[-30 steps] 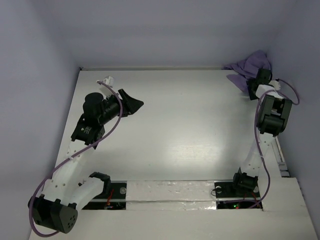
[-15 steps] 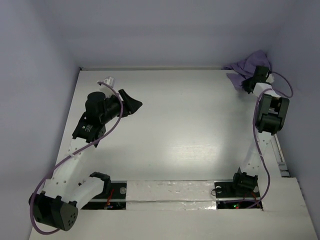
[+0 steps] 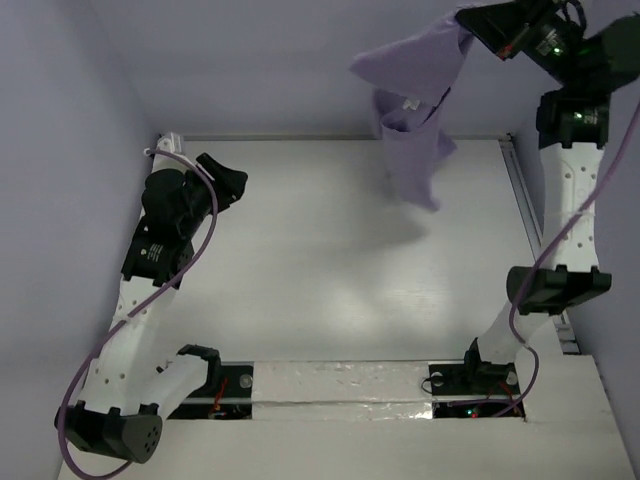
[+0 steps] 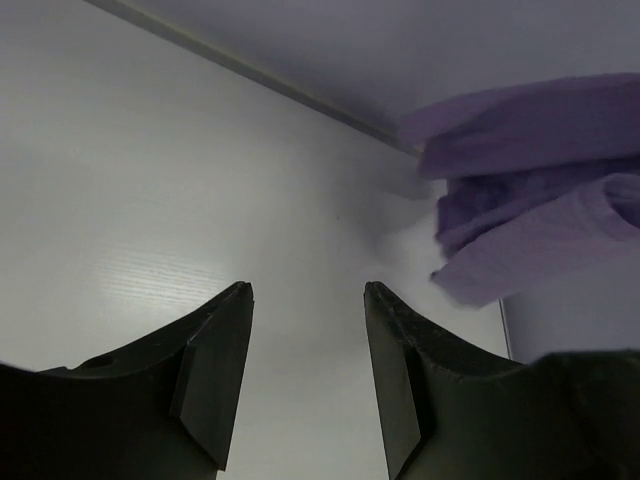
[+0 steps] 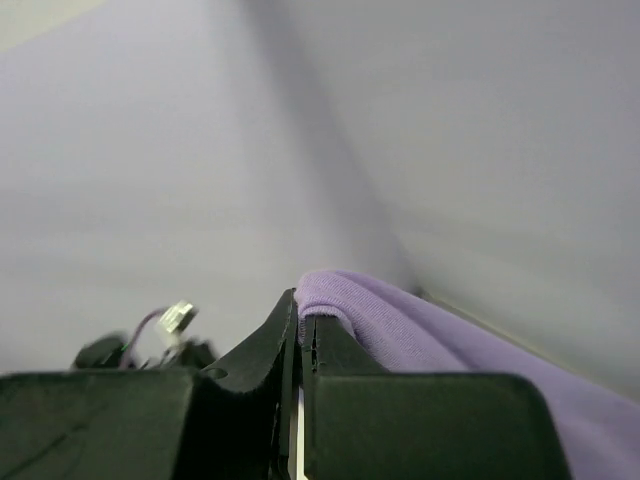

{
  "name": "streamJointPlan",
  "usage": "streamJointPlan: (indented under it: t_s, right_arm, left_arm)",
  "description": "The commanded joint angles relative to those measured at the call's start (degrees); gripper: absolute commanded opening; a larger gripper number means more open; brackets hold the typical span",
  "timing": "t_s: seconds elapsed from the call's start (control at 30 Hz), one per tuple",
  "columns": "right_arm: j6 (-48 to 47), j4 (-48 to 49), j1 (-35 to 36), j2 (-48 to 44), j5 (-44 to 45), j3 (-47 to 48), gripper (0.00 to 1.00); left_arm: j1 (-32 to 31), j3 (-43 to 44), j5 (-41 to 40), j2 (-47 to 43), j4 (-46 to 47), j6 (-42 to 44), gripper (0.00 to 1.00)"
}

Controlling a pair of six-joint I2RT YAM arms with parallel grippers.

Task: Fold and stack the t-shirts
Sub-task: Move the tshirt to the center of the board

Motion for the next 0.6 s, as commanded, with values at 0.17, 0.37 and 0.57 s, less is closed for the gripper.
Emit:
streamJointPlan:
  t_s: [0.17,0.37,0.57]
  right_arm:
    - [28.48,48.93,-4.57,-9.92,-22.64,-36.65,0.0]
    - [23.34,54.48,-8.53,-11.43,-19.24,-70.85,0.0]
    - [13.49,46.43,-8.53,-7.46,-15.19,-81.13,0.0]
  left_arm:
    - [0.28,2.68,-3.23,-0.78,0.53,-1.34,0.49]
    - [0.28,-3.74,-0.6,-0.25,1.4,-0.99,0.56]
    - [-3.76,-16.92,1.69,7.28,3.33,2.17,0.56]
